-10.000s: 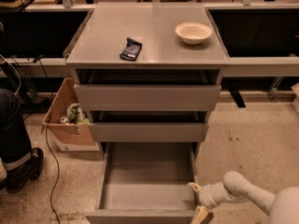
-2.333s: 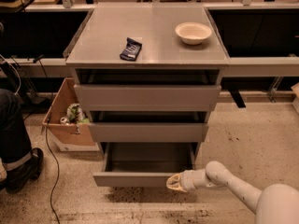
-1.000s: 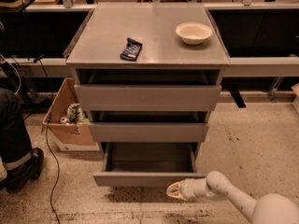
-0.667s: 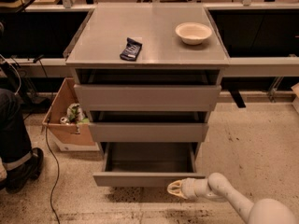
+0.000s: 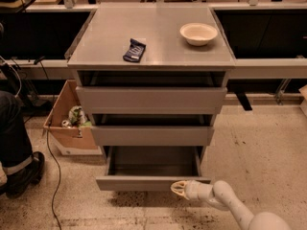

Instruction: Close bottom drawer

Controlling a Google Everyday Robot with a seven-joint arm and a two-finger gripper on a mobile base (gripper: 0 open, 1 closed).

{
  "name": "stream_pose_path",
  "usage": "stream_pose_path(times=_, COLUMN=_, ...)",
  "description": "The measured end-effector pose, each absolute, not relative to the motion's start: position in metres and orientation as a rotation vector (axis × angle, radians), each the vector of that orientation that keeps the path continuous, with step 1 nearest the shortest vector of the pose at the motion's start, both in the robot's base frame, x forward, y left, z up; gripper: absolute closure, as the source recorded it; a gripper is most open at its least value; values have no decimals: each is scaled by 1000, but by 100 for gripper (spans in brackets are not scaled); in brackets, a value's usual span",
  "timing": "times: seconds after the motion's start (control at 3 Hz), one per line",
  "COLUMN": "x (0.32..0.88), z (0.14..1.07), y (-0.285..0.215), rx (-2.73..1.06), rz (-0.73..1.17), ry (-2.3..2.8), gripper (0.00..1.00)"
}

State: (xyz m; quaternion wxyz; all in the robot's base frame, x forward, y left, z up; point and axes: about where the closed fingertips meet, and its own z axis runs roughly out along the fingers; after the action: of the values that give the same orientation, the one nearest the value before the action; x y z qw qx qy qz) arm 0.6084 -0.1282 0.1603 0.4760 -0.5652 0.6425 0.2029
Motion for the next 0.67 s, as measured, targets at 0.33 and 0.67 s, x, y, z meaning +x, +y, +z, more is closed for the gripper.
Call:
stream_pose_path(times=0.33, x=627, z=161, y=-130, rx=-1295, rz=434, ry=1571, gripper=100)
stream_pose_path(times=0.67, x=640, z=163, y=-126, rx=-1254, rz=412, ry=1555, gripper=100)
